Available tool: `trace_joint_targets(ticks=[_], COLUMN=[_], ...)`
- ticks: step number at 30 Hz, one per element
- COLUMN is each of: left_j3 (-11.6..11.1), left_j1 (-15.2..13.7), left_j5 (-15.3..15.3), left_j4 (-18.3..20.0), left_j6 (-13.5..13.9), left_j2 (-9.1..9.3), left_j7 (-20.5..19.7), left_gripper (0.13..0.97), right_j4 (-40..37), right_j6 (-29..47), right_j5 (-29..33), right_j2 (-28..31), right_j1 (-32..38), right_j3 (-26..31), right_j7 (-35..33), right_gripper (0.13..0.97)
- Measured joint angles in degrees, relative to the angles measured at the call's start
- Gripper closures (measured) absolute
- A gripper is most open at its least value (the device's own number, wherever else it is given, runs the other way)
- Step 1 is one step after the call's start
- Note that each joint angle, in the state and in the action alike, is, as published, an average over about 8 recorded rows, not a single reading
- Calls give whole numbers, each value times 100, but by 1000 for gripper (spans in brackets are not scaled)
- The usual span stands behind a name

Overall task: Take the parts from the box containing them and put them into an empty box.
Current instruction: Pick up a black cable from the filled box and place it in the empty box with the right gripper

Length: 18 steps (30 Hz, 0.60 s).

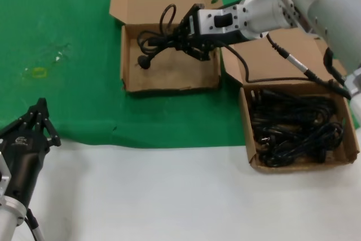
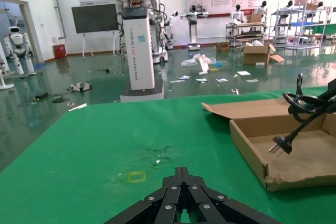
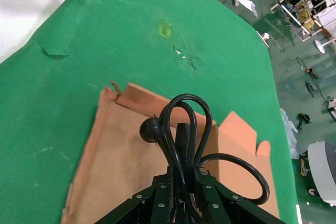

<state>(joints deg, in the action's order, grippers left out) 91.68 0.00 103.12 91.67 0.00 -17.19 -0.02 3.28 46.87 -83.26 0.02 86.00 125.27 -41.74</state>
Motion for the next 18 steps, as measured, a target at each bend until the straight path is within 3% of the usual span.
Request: trace_joint_targets(ticks=[18], left_j3=[0], left_j1=[0], left_j5=[0], left_j4=[0], left_j6=[0], left_j2=[0], left_j7=[0], left_gripper=[953], right_j4=[97], right_j6=[-332], right_j5=[-1173], right_j2=[-2], right_j1=[-250], right_j3=[1114], right_j7=[-140], right_gripper=[887])
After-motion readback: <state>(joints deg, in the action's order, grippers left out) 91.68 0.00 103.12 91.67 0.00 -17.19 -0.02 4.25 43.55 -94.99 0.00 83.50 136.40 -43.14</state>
